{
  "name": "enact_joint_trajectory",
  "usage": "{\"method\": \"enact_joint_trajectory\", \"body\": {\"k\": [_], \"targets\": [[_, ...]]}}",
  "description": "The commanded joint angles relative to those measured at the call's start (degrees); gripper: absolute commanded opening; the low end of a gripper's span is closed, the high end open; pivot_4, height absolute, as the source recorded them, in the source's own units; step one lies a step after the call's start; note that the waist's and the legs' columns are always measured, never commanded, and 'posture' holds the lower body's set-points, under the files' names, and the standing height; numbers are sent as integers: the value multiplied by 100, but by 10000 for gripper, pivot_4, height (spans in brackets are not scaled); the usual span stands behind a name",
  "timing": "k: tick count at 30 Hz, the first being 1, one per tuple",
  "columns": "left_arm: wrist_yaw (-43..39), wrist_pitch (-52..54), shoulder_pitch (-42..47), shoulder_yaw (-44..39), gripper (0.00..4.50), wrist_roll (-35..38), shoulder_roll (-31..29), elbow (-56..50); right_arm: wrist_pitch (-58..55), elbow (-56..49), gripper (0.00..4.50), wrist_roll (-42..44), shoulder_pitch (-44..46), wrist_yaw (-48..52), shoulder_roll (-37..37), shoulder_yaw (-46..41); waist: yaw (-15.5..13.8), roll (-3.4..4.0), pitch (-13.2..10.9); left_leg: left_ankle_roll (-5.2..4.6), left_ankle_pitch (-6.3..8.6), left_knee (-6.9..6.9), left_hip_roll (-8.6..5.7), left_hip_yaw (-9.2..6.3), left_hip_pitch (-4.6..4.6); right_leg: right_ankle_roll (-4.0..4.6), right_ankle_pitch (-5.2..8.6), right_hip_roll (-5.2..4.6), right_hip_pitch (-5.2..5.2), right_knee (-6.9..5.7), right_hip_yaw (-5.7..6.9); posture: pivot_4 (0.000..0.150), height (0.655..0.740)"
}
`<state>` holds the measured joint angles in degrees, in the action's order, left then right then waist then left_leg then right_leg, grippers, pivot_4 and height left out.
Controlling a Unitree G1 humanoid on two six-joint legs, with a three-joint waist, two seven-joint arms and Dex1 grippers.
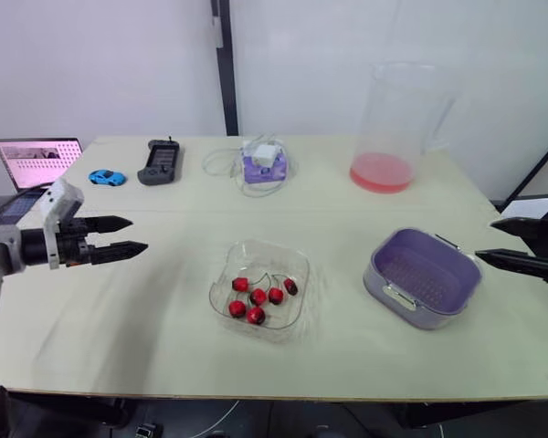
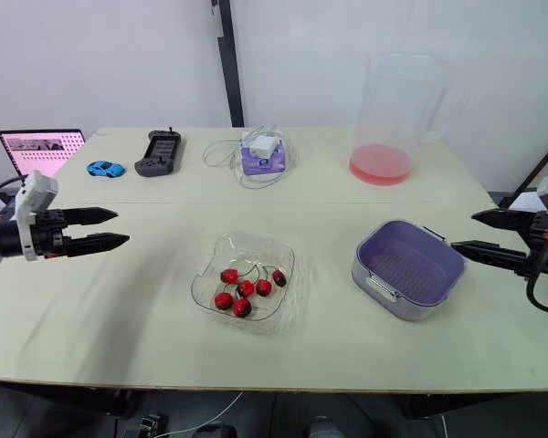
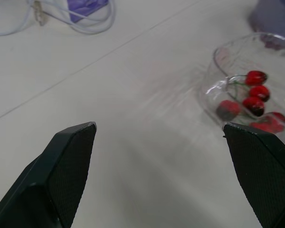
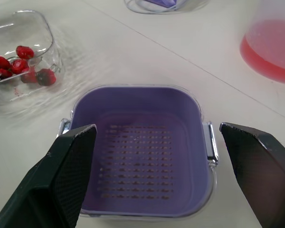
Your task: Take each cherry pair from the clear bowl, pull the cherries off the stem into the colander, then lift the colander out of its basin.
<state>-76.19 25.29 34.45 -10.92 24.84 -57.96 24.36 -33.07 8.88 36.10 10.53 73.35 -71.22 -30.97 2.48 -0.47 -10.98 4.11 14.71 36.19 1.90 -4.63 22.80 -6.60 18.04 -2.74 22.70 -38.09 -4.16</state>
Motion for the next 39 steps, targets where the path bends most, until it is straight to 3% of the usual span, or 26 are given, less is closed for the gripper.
{"method": "enact_joint_trajectory", "body": {"k": [1,14,23,31,35,39], "targets": [[-45,-247,194,-64,45000,-76,-66,82,-91,53,44494,36,77,79,-87,-227,2,0,0,0,0,0,0,0,0,0,0,0,0,0,0,1500,7332],[-219,5,416,-67,45000,56,36,189,182,5,44494,-75,-21,99,92,-342,5,1,1,0,0,3,0,1,-1,0,0,1,0,-4,0,1500,7332],[300,-232,-226,-256,45000,5,269,-860,-362,-1077,44494,104,556,-693,341,224,25,5,2,1,-1,6,1,1,-3,-1,0,1,1,-11,-5,1500,7332],[47,757,-1006,-578,45000,996,161,-2385,-967,-2439,44494,53,2088,-1108,532,1993,-2,6,1,5,-3,5,2,4,2,0,-1,-2,5,-10,-6,1500,7332],[241,812,-1576,-778,45000,1296,369,-3129,-2310,-2834,44494,-167,4211,-1235,1592,4079,142,11,-3,19,-11,-5,5,12,-17,3,-2,1,7,-17,-18,1500,7332],[342,894,-1833,-925,45000,1489,410,-3433,-2816,-2384,44494,-700,5114,-1890,2670,4978,128,3,-3,22,-13,-7,14,-10,7,14,3,10,21,-21,5,1500,7332]]}}
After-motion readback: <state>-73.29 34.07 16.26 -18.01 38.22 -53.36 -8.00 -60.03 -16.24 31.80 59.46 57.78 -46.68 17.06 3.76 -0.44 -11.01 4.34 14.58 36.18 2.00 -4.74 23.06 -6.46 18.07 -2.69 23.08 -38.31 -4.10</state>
